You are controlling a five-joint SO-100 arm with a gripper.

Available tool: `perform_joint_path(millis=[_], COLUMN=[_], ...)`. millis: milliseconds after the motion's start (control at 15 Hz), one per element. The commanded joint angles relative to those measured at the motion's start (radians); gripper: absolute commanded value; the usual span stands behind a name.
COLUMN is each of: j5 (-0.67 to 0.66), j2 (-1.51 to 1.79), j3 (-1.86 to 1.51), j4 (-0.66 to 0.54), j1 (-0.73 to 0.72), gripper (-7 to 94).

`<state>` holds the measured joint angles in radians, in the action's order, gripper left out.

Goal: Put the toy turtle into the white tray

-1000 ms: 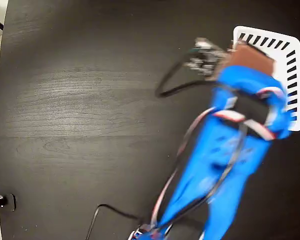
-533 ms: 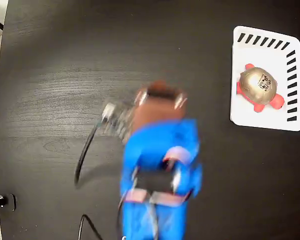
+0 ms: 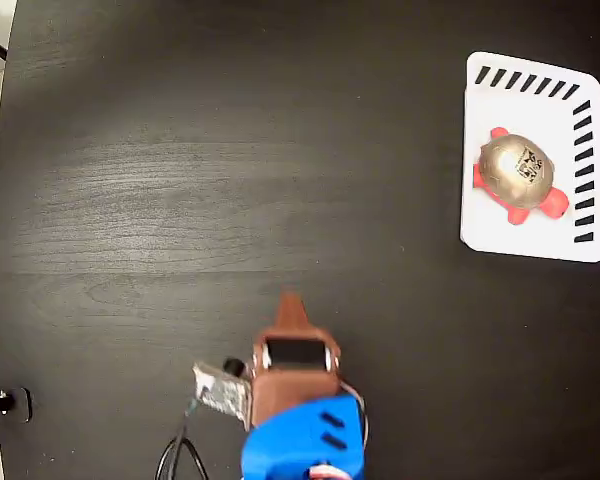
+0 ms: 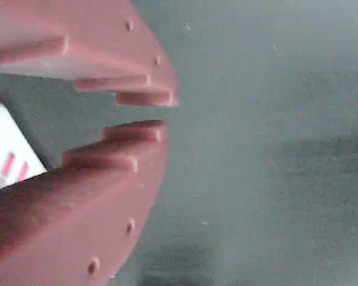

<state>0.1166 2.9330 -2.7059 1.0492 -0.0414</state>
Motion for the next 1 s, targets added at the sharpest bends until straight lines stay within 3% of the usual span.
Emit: perform_joint_path(millis=[0,333,933], j5=[0.003,0.009,-0.031], j2=[0.166,0.433,0.436], j3=[-0.069,-0.176,-0.195], j4=[0.052,0.261,0.301], j1=[-0.003,0.038,0.017], gripper=[-1,-1,-1])
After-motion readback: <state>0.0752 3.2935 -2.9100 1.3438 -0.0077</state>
